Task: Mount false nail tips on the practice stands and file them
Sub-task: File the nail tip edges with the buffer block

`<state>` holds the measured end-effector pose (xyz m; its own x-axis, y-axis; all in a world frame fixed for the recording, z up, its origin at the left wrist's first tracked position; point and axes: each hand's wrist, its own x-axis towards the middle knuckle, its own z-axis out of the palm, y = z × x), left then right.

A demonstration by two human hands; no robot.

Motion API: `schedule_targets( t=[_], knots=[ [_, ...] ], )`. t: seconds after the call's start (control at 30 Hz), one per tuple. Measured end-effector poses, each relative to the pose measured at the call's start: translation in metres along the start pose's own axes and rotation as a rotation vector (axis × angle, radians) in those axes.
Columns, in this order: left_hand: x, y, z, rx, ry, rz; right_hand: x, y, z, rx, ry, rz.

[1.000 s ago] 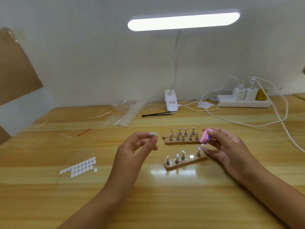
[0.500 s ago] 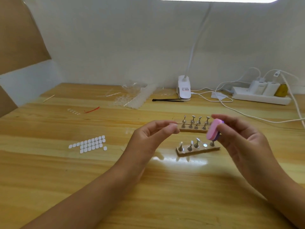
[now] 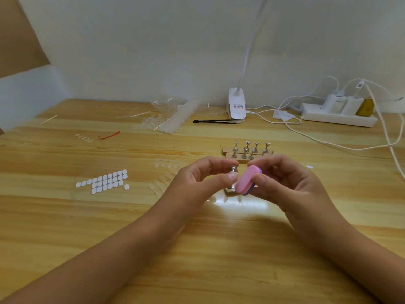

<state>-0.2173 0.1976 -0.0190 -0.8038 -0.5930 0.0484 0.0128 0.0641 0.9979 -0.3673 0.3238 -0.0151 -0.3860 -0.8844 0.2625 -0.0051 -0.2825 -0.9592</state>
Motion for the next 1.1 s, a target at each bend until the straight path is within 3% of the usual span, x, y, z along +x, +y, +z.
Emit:
schedule_targets(
  t=[0.2, 0.33, 0.47, 0.6, 0.73, 0.83, 0.97, 1.1],
  knots=[
    [0.001, -0.001, -0.001, 0.042, 0.009, -0.005, 0.001, -0.001, 0.002, 0.044, 0.060, -0.016],
    [0.000, -0.002, 0.001, 0.024, 0.003, 0.013, -0.004, 0.002, 0.006, 0.014, -0.055, 0.021],
    [0.001, -0.003, 0.002, 0.027, -0.014, 0.025, -0.001, 0.000, 0.003, 0.052, 0.059, -0.031],
    [0.001, -0.003, 0.002, -0.010, -0.010, 0.023, -0.002, 0.003, 0.004, 0.031, -0.055, -0.002],
    [0.002, -0.003, 0.004, 0.001, 0.014, 0.017, -0.001, 0.002, 0.002, 0.062, 0.090, -0.055],
    [0.001, -0.003, 0.007, -0.018, 0.023, 0.025, -0.003, 0.002, 0.005, 0.042, -0.026, -0.003],
    [0.000, -0.002, 0.008, -0.007, 0.027, 0.029, -0.001, 0.001, 0.005, 0.058, 0.080, -0.070],
    [0.000, -0.004, 0.009, -0.006, 0.038, 0.051, -0.002, 0.002, 0.005, 0.023, -0.018, -0.029]
  ],
)
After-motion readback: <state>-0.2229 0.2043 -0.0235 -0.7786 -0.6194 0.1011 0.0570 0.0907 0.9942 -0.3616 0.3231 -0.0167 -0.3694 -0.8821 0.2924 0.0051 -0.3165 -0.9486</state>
